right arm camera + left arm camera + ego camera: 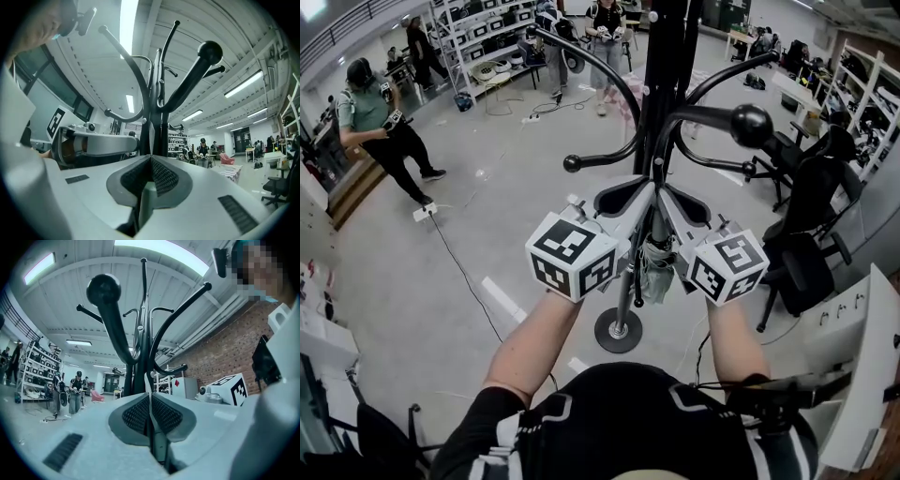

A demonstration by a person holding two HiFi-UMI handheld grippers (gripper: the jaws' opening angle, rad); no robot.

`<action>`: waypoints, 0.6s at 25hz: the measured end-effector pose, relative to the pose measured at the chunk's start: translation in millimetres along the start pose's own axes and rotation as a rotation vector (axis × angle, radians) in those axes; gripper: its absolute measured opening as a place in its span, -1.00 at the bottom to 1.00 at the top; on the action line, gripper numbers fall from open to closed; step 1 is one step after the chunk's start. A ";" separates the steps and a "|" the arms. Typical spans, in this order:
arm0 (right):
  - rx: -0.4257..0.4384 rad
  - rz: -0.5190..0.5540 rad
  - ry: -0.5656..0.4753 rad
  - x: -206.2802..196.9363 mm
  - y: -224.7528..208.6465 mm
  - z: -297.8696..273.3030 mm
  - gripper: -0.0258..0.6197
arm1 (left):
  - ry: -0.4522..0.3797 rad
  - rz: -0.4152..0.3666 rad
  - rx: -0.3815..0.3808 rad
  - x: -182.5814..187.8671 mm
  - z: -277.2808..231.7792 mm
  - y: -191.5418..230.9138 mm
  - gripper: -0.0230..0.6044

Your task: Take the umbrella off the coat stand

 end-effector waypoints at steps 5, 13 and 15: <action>0.005 -0.042 -0.028 -2.1 -8.7 6.8 -0.89 | 0.004 -0.006 0.008 0.3 -5.5 -5.0 -0.88; 0.025 -0.095 -0.088 0.2 -10.9 8.8 -0.90 | -0.028 0.025 0.034 -0.7 -4.5 -4.5 -0.89; 0.035 -0.099 -0.107 4.5 -8.5 10.4 -0.90 | -0.044 0.025 0.044 2.8 -0.8 -6.4 -0.89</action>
Point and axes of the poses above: the fingertips, and each gripper's own axes: z backward along the fingers, y to its left, x out of its top, the point moved 6 cm from there along z, backward along the fingers, and after that the axes turned 9 degrees about y, right-handed, at the moved point
